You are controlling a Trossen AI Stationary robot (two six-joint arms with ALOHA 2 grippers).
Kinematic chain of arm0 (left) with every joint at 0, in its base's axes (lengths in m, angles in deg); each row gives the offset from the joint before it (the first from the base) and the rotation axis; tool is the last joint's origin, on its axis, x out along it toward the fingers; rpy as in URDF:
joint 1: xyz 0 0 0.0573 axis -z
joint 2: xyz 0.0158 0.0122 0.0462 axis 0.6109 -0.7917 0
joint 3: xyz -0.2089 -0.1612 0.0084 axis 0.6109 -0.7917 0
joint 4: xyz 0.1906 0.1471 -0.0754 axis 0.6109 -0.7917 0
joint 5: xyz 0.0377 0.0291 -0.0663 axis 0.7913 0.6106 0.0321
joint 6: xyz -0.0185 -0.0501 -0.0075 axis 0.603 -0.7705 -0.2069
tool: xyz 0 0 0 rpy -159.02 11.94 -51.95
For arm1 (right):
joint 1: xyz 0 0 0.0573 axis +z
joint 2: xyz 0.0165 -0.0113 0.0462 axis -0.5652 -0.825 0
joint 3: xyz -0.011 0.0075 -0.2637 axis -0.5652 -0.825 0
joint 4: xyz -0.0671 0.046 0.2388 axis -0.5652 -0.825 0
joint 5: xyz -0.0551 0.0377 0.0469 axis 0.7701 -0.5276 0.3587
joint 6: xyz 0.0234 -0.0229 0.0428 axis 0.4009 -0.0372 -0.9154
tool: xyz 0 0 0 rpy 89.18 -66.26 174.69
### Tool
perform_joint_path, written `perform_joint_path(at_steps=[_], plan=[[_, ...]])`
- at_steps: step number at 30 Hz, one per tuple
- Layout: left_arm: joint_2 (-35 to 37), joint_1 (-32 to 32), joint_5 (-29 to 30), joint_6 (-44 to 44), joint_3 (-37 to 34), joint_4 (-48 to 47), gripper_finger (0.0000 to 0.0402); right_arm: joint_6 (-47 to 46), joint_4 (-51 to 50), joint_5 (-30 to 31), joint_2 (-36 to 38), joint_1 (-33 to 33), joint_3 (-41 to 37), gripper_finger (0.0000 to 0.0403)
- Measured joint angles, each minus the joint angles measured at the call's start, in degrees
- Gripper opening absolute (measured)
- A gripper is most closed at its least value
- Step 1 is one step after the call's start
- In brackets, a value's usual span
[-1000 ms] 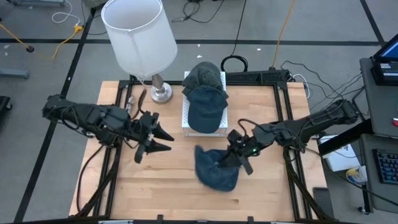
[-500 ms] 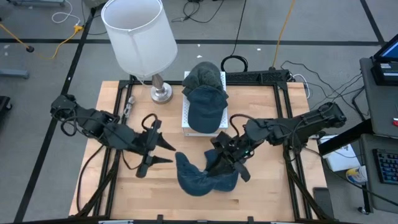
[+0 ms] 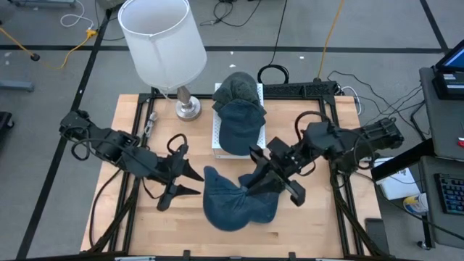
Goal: Pick & Place hat
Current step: Stack the blue cap on top of the other blue cap on the shelf
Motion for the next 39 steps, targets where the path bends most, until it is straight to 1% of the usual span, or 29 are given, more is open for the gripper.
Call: perform_joint_path(at_steps=[8, 16, 20, 25, 27, 29, 34, 36, 39], plan=[[0.07, -0.02, -1.51, -3.36, 0.0, 3.16, 0.0184, 2.35, -0.34, 0.31, -0.06, -0.82, 0.14, 0.003], [-0.39, -1.24, 0.11, -6.78, -0.02, 3.02, 0.0184, 2.75, -0.36, 0.37, -0.06, -1.62, 0.14, 0.003], [-1.23, -1.57, -0.07, -6.87, -0.02, 3.41, 0.0184, 2.75, -0.34, 0.31, -0.06, -1.62, 0.14, 0.003], [-2.97, -2.18, -0.46, -9.48, -0.11, 3.15, 0.0184, 2.92, -0.53, 0.33, 0.18, -1.62, 0.14, 0.003], [-3.57, -2.29, -1.91, -9.59, -0.04, 3.99, 0.0184, 3.52, -0.67, 0.39, 0.34, -1.6, 0.14, 0.003], [-4.07, -2.33, -4.98, -9.57, -0.06, 4.63, 0.0184, 4.32, -0.67, 0.5, 0.4, -1.6, 0.14, 0.003], [-5.27, -2.97, -11.89, -8.51, -0.09, 10.97, 0.0184, 5.85, -2.29, 3.09, 0.36, -1.57, 0.14, 0.003], [-5.28, -2.97, -13.37, -8.33, -0.09, 12.4, 0.0184, 6.01, -2.13, 3.13, 0.36, -1.6, 0.14, 0.003], [-5.22, -2.97, -13.6, -8.26, -0.09, 12.97, 0.0182, 6.19, -2.02, 3.17, 0.36, -1.57, 0.14, 0.003]])
